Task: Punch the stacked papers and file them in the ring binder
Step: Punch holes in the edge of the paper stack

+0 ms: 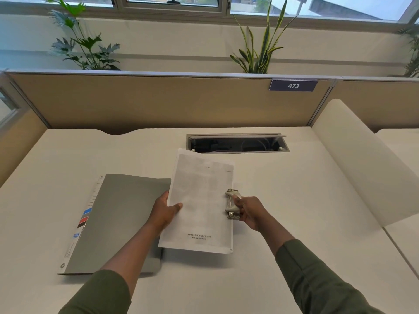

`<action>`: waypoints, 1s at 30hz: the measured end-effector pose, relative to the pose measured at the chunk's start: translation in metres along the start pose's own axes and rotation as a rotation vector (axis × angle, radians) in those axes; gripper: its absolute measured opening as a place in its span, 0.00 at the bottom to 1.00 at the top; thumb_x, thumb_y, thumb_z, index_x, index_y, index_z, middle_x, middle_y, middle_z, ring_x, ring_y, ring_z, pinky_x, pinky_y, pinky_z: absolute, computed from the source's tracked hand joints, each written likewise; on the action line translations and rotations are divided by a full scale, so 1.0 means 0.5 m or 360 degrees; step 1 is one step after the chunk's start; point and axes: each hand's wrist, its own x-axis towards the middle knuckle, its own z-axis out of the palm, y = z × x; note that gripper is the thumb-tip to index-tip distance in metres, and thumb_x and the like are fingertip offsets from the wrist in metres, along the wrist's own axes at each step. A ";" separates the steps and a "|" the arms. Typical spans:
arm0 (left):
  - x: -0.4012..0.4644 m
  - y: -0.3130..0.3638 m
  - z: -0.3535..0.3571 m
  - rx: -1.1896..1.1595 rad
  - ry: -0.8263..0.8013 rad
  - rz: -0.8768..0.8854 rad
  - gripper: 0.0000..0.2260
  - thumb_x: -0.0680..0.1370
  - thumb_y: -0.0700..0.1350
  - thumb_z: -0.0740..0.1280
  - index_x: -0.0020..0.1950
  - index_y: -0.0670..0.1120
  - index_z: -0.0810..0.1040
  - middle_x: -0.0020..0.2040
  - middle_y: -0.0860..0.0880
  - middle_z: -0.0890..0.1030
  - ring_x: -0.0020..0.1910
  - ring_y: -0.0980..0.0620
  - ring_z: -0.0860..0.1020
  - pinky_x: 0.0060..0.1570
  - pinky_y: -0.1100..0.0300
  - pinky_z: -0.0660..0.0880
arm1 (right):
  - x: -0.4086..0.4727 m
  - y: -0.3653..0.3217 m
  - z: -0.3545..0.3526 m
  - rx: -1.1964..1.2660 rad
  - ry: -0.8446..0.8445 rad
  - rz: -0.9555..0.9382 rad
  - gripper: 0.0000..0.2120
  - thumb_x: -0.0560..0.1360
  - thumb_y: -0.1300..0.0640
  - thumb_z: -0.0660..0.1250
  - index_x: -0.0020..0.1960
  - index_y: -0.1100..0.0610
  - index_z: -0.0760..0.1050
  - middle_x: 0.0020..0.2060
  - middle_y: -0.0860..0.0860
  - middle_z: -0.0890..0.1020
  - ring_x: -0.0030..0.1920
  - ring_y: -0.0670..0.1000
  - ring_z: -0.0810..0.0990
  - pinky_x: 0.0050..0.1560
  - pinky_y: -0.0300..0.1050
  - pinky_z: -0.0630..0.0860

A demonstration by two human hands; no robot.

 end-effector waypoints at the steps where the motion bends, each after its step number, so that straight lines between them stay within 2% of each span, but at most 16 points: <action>1: 0.001 -0.001 0.000 0.0008 -0.0003 0.0001 0.14 0.77 0.38 0.69 0.60 0.48 0.74 0.52 0.49 0.80 0.48 0.48 0.80 0.46 0.57 0.77 | 0.000 0.000 0.001 0.0007 0.0011 -0.0002 0.07 0.79 0.64 0.64 0.48 0.61 0.81 0.40 0.62 0.80 0.34 0.59 0.84 0.34 0.51 0.81; 5: 0.002 -0.004 -0.003 0.0033 -0.0004 0.0001 0.16 0.76 0.38 0.69 0.63 0.46 0.74 0.53 0.48 0.81 0.49 0.47 0.80 0.47 0.56 0.77 | 0.003 0.000 0.004 0.0011 0.0049 -0.0009 0.07 0.79 0.65 0.64 0.53 0.65 0.80 0.41 0.62 0.79 0.35 0.60 0.84 0.37 0.55 0.82; 8: 0.004 -0.004 -0.003 0.0035 0.0000 -0.0006 0.16 0.76 0.38 0.69 0.63 0.45 0.74 0.54 0.47 0.81 0.50 0.46 0.81 0.50 0.54 0.77 | 0.007 0.001 0.007 -0.0003 0.0086 -0.0003 0.08 0.78 0.66 0.65 0.55 0.67 0.79 0.42 0.62 0.78 0.35 0.62 0.84 0.36 0.55 0.82; 15: 0.005 -0.003 -0.003 0.0042 -0.0004 0.0017 0.16 0.76 0.38 0.69 0.63 0.46 0.74 0.53 0.48 0.81 0.50 0.47 0.81 0.52 0.52 0.78 | 0.007 -0.001 0.013 -0.0042 0.0157 0.0007 0.04 0.76 0.68 0.67 0.49 0.66 0.79 0.31 0.58 0.79 0.33 0.62 0.84 0.36 0.56 0.82; 18: 0.003 -0.001 -0.002 0.0033 0.0004 0.0014 0.15 0.76 0.38 0.69 0.62 0.47 0.74 0.52 0.48 0.81 0.49 0.47 0.80 0.51 0.54 0.77 | 0.012 0.003 0.012 -0.0053 0.0215 -0.0025 0.02 0.77 0.66 0.68 0.47 0.66 0.79 0.32 0.57 0.77 0.29 0.59 0.83 0.32 0.53 0.82; 20: 0.003 0.000 -0.001 0.0039 0.0010 0.0016 0.14 0.76 0.38 0.69 0.61 0.47 0.74 0.52 0.48 0.80 0.49 0.47 0.80 0.50 0.55 0.76 | 0.016 0.007 0.011 -0.0058 0.0265 -0.0047 0.05 0.77 0.66 0.67 0.43 0.64 0.77 0.30 0.56 0.75 0.26 0.56 0.82 0.30 0.51 0.82; 25: 0.001 0.005 -0.003 0.0046 0.0016 0.0006 0.14 0.76 0.37 0.69 0.61 0.46 0.74 0.51 0.48 0.81 0.48 0.48 0.80 0.47 0.57 0.76 | 0.026 0.016 0.010 -0.0031 0.0312 -0.0037 0.03 0.77 0.67 0.67 0.44 0.64 0.78 0.32 0.57 0.75 0.31 0.59 0.81 0.34 0.55 0.83; 30: 0.001 0.004 -0.007 0.0045 0.0025 0.0001 0.15 0.76 0.38 0.69 0.62 0.45 0.74 0.52 0.47 0.81 0.49 0.46 0.80 0.49 0.55 0.77 | 0.019 0.010 0.014 -0.0059 0.0271 -0.0060 0.04 0.77 0.67 0.67 0.43 0.64 0.77 0.32 0.56 0.75 0.32 0.59 0.82 0.38 0.56 0.83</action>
